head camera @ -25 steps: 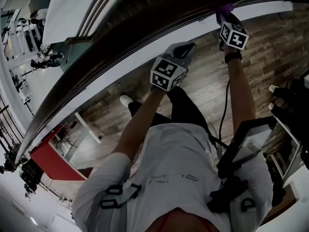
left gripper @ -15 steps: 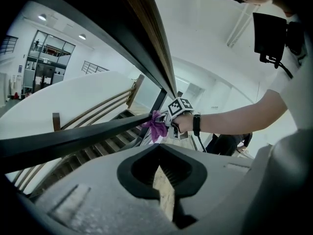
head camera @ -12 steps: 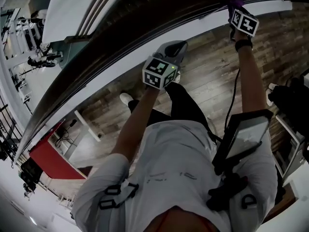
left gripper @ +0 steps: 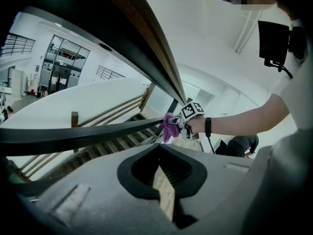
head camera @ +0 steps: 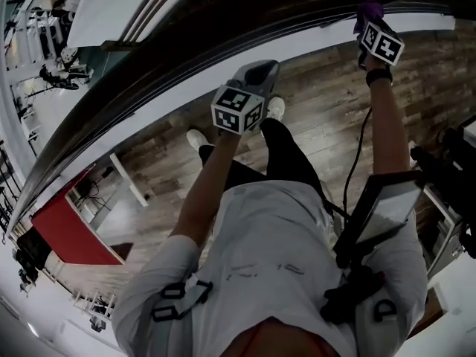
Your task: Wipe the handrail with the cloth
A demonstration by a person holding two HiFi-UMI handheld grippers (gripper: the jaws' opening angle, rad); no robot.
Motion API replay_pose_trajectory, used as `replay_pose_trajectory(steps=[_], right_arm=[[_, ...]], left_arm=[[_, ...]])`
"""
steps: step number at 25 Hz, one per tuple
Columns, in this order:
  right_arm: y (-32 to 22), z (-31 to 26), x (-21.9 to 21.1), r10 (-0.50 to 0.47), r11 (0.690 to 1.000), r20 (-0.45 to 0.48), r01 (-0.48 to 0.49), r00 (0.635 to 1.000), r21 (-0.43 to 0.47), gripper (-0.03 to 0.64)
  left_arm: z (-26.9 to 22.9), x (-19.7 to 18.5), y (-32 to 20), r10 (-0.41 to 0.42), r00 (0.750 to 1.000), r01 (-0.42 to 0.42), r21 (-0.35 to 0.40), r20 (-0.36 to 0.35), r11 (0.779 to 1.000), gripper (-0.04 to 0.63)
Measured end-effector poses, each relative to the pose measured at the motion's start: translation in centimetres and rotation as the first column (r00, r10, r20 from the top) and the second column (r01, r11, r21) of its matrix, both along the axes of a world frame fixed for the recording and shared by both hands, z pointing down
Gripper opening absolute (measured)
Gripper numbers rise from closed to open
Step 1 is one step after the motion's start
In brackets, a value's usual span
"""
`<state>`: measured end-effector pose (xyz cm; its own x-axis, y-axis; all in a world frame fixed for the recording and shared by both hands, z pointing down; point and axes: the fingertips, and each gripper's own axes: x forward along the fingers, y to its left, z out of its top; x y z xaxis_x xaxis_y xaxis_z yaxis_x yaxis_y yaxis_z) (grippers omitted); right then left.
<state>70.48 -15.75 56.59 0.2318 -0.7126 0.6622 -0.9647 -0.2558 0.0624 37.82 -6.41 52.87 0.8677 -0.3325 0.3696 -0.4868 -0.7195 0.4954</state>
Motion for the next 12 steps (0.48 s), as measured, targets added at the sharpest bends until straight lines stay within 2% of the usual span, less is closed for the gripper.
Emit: replay_pose_trajectory(steps=[6, 10, 12], right_arm=[[1.9, 0.7, -12.6, -0.153, 0.988, 0.026, 0.154, 0.988, -0.021, 0.1], [4.5, 2.7, -23.1, -0.266, 0.962, 0.077, 0.27, 0.961, -0.039, 0.1], [5.9, 4.1, -28.8, -0.333, 0.938, 0.106, 0.34, 0.937, -0.062, 0.1]], left_arm=[[-1.4, -9.3, 1.4, -0.114, 0.993, 0.114, -0.011, 0.006, 0.993, 0.002], [-1.9, -16.1, 2.5, -0.201, 0.979, 0.202, -0.012, 0.014, 0.979, 0.002], [-2.0, -19.8, 3.0, -0.251, 0.968, 0.251, -0.01, 0.02, 0.968, 0.002]])
